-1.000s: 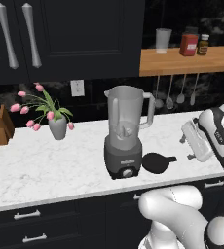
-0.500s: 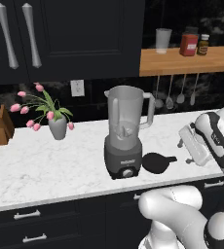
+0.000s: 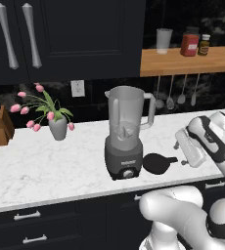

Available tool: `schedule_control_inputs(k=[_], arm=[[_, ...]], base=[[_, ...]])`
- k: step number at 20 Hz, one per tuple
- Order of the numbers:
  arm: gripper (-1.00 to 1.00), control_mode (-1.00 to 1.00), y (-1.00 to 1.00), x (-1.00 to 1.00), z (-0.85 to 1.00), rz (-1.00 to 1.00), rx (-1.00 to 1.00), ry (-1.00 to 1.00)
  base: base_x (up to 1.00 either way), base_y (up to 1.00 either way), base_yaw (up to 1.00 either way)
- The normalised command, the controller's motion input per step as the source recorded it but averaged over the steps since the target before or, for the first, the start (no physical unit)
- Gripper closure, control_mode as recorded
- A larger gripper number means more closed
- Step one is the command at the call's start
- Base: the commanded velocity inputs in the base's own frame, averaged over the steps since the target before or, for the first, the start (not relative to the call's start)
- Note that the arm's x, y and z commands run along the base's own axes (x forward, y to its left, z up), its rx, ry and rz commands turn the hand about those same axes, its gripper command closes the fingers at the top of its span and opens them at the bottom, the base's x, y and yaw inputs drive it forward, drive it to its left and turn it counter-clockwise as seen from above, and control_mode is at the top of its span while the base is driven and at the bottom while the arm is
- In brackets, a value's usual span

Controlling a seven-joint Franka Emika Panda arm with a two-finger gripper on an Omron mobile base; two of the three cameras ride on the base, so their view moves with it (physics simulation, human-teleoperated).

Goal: Close the lid blender by securely placing the lid on top.

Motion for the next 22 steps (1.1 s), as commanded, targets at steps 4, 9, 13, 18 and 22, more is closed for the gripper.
schedule_control_inputs(k=[4,9,13,18,22], arm=[[-1.00,-1.00,-0.10,0.13,-0.19,0.00,0.00,0.00],[-1.00,-1.00,-0.09,0.06,-0.15,0.00,0.00,0.00],[-1.00,-1.00,-0.02,0.08,-0.14,0.00,0.00,0.00],[-1.00,-1.00,0.00,0.12,-0.15,0.00,0.00,0.00],[-1.00,-1.00,0.00,0.19,-0.17,0.00,0.00,0.00]], base=[[0.00,0.00,0.00],[0.00,0.00,0.00],[0.00,0.00,0.00],[0.00,0.00,0.00],[0.00,0.00,0.00]])
